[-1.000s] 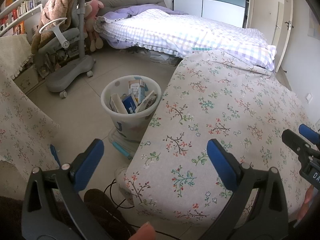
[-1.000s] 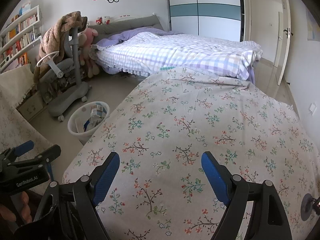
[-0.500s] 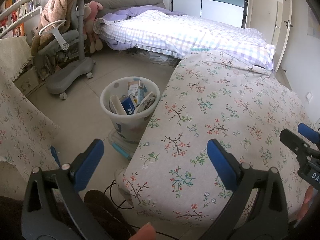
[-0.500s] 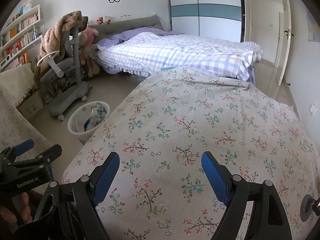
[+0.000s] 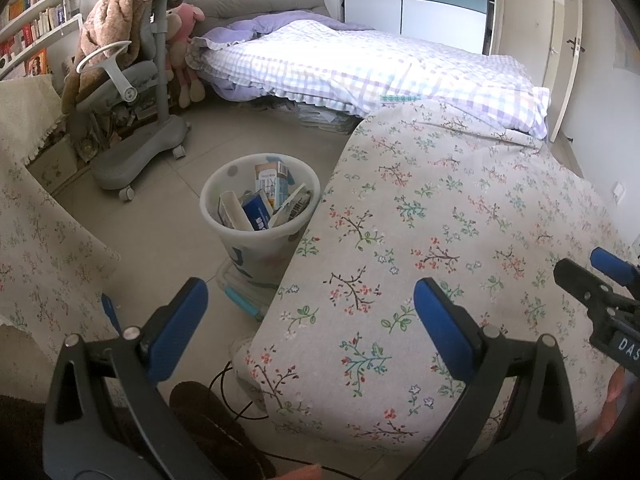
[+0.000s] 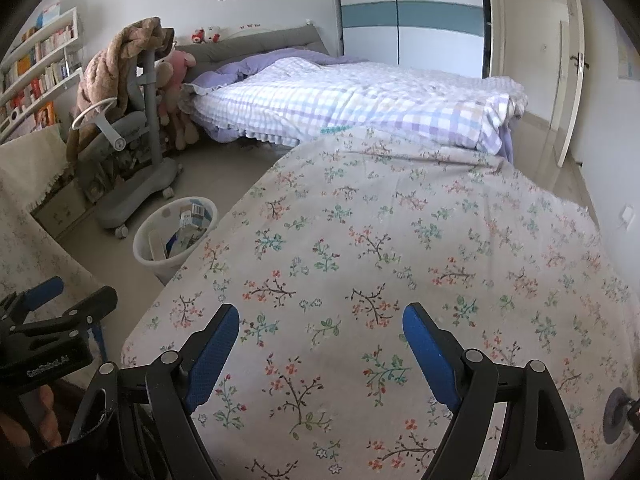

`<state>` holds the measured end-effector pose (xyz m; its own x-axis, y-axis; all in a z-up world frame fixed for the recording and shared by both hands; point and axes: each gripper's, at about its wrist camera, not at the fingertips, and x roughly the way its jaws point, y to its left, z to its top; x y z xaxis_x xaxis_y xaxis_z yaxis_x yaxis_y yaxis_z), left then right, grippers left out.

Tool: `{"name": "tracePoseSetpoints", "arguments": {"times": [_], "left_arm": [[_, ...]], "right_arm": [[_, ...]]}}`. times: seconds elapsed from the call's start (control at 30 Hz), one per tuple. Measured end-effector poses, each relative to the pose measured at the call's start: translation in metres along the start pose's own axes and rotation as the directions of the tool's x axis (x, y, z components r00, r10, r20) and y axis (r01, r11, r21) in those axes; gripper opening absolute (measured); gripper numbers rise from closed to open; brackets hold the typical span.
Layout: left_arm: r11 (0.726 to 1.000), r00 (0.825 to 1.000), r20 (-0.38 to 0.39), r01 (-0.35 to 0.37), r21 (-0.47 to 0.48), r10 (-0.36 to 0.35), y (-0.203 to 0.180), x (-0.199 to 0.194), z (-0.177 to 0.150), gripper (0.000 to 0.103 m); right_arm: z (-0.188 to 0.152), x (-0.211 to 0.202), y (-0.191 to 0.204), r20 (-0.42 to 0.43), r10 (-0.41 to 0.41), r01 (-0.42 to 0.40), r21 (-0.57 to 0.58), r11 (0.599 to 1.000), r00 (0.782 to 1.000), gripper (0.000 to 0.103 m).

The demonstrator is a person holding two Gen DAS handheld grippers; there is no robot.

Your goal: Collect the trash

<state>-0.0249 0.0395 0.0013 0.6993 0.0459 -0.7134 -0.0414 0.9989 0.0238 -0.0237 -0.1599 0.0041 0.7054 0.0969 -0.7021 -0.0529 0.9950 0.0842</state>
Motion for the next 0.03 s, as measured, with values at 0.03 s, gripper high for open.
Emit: {"name": "tracePoseSetpoints", "arguments": {"times": [0.03], "left_arm": [[1.000, 1.000, -0.005, 0.003, 0.002, -0.003, 0.0002, 0.0009, 0.0004, 0.102]], "right_arm": [[0.0011, 0.0049, -0.0055, -0.018, 0.005, -0.004, 0.019, 1.000, 1.000, 0.086]]}}
